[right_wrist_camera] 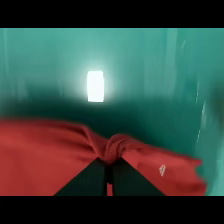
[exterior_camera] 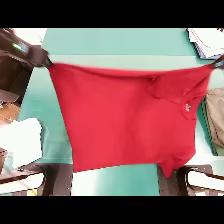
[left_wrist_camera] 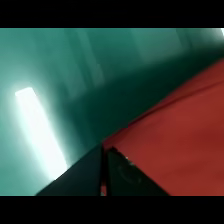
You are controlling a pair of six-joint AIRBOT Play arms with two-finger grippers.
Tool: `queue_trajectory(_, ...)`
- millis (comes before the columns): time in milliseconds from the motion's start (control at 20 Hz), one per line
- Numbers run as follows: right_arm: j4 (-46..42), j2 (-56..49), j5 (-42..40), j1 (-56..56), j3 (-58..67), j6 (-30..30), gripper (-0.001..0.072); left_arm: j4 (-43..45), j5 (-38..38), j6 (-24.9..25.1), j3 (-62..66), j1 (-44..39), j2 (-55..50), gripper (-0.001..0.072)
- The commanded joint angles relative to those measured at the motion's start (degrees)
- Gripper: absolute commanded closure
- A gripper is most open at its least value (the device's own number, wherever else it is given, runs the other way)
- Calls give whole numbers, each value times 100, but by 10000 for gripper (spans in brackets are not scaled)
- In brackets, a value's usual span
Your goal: Fold the shirts.
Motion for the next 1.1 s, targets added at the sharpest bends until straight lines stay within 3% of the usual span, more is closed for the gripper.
queue_trajectory(0, -444, -1222, -378, 505, -249, 22, 697, 2, 173, 22, -330, 0, -1252, 683)
queue_trajectory(300, -439, -2223, -2337, 396, -238, 24, 698, 2, 3060, 424, -330, 0, -1633, 683)
queue_trajectory(500, -442, -2347, -3143, 291, 238, -39, 697, -4, 4094, 704, -330, 0, -1635, 683)
queue_trajectory(700, -455, -2343, -3296, 289, 748, -457, 698, 39, 4181, 938, -332, 0, -1635, 683)
queue_trajectory(900, -621, -2284, -2468, 317, 476, -599, 698, 149, 3327, 1069, -433, 0, -1641, 684)
queue_trajectory(1050, -999, -1996, -2173, 385, -389, -597, 698, 144, 2863, 1095, -964, -24, -1639, 684)
